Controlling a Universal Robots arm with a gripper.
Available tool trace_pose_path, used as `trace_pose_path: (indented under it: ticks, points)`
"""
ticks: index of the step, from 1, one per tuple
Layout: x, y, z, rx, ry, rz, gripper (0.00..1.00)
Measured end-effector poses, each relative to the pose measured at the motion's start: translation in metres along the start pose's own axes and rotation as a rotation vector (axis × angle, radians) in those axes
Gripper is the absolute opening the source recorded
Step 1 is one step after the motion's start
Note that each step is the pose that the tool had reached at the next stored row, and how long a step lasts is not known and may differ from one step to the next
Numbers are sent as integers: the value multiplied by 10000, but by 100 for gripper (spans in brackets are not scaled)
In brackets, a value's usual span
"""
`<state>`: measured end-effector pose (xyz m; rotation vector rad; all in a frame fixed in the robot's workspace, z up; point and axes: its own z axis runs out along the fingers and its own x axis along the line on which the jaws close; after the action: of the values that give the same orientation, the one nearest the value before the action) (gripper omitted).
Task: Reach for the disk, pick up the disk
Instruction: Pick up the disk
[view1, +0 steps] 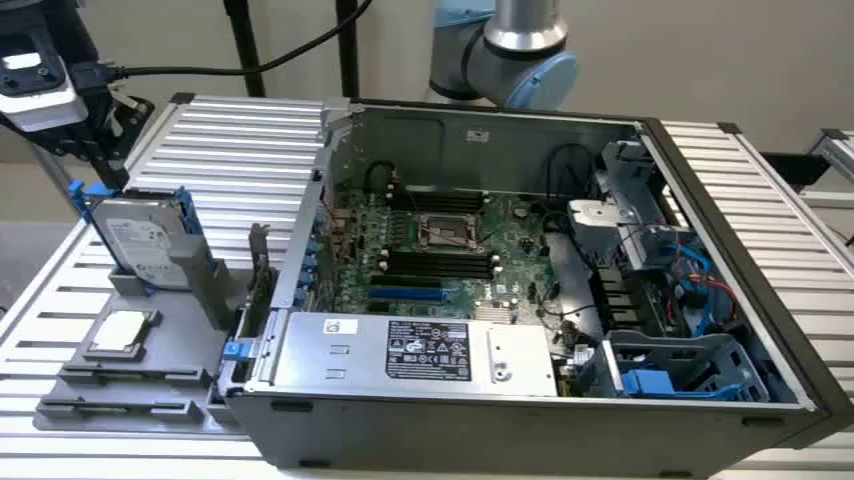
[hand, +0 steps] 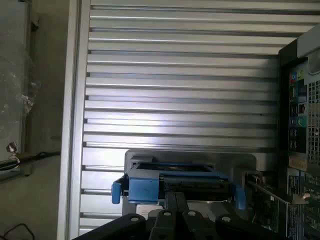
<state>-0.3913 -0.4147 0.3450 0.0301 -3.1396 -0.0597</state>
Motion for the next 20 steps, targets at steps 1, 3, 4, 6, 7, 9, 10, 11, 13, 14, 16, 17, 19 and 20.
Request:
trace_pose_path:
  ticks: [1, 3, 4, 6, 7, 9, 10, 11, 13, 14, 16, 17, 19, 20]
  points:
    - [0, 0, 0, 0, 0, 1, 11]
    - [-1, 0, 1, -1, -1, 2, 11]
    - [-1, 1, 1, 0, -1, 2, 11]
    - [-2, 0, 0, 0, 0, 1, 11]
    - [-2, 0, 1, -1, 0, 1, 11]
    - [-2, 0, 1, -1, 0, 1, 11]
    - [-3, 0, 0, 0, 0, 1, 11]
    - [-3, 0, 0, 0, 1, 1, 11]
    - [-3, 0, 0, -1, 1, 1, 11]
    - [0, 0, 0, 0, 1, 1, 11]
    - [31, 1, 0, 0, 1, 1, 11]
    - [55, 4, 1, -1, 1, 1, 11]
    - [101, 18, 1, 0, 1, 1, 11]
    - [122, 28, 1, 0, 0, 1, 11]
